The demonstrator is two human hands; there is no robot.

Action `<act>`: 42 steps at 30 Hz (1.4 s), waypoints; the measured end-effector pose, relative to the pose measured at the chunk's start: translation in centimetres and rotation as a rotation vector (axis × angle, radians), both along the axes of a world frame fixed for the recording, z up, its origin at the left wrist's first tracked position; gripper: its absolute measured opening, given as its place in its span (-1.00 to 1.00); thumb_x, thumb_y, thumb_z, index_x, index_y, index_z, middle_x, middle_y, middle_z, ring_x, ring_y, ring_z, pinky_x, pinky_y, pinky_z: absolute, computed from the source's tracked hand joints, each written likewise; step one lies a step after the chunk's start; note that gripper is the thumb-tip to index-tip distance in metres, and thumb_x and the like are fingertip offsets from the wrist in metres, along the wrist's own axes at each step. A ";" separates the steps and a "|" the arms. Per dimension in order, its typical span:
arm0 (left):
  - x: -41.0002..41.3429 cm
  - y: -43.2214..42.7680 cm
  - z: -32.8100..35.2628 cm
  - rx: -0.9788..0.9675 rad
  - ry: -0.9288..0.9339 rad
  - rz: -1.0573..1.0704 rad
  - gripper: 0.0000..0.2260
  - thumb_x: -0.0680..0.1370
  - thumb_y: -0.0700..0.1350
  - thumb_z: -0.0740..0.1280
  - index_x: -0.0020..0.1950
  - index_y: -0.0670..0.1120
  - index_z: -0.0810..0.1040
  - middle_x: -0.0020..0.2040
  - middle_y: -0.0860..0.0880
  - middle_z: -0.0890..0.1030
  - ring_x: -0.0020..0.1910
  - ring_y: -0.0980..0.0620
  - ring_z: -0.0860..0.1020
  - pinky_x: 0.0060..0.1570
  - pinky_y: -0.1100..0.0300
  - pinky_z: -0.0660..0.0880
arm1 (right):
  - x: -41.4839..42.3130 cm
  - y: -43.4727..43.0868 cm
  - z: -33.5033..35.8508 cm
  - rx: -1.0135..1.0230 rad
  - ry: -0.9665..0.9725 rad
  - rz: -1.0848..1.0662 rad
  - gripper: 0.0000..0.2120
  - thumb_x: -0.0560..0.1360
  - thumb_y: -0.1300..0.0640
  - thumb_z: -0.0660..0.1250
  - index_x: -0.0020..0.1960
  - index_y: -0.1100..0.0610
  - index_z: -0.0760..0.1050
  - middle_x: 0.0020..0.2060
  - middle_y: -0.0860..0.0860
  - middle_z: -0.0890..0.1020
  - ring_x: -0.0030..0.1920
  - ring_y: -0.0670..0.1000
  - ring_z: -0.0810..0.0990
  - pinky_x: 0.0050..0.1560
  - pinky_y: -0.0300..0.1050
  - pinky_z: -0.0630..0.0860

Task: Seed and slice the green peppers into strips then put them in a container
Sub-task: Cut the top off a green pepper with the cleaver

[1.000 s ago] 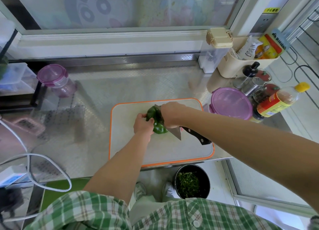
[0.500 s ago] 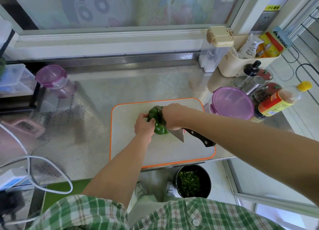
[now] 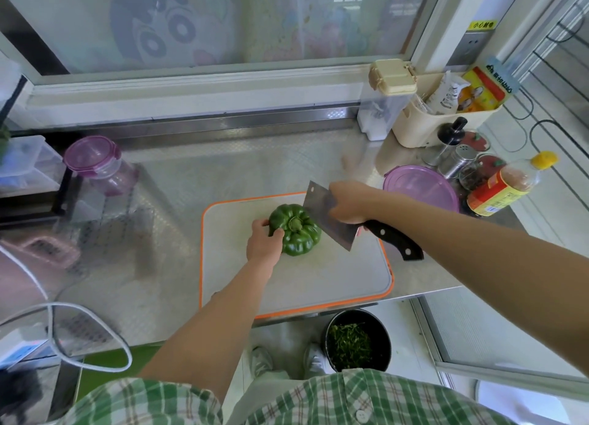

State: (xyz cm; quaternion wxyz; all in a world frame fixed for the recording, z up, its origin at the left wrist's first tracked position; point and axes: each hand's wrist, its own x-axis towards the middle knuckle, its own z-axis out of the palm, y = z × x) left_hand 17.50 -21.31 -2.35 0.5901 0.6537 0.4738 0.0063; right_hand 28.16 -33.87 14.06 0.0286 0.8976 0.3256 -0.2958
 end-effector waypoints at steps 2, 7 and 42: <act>0.2 -0.3 0.1 0.103 0.035 -0.041 -0.61 0.56 0.00 0.28 0.38 0.10 0.33 0.26 -0.15 0.39 0.11 -0.19 0.52 0.11 -0.11 0.57 | -0.2 -0.6 -1.1 0.002 -0.038 0.031 -0.76 0.50 0.18 0.25 0.14 0.23 0.42 0.01 0.13 0.54 0.08 0.19 0.55 -0.10 -0.06 0.47; 0.9 -1.0 0.6 0.137 0.047 -0.070 -0.45 0.52 0.11 0.39 0.46 0.11 0.28 0.17 -0.10 0.33 0.03 -0.18 0.48 -0.18 0.00 0.64 | 0.1 -1.2 -2.7 0.039 -0.155 0.126 -0.65 0.56 -0.02 0.23 0.19 0.21 0.36 0.12 0.16 0.55 0.11 0.20 0.53 -0.01 0.03 0.48; 2.6 0.8 -0.3 0.336 0.081 -0.191 -0.61 0.52 0.03 0.40 0.32 0.01 0.50 0.17 -0.07 0.61 0.10 -0.19 0.60 0.02 -0.12 0.59 | -1.3 0.1 -3.0 0.046 -0.383 0.334 -0.67 0.52 0.25 0.21 0.28 0.18 0.33 0.04 0.12 0.58 0.03 0.17 0.59 -0.20 -0.08 0.35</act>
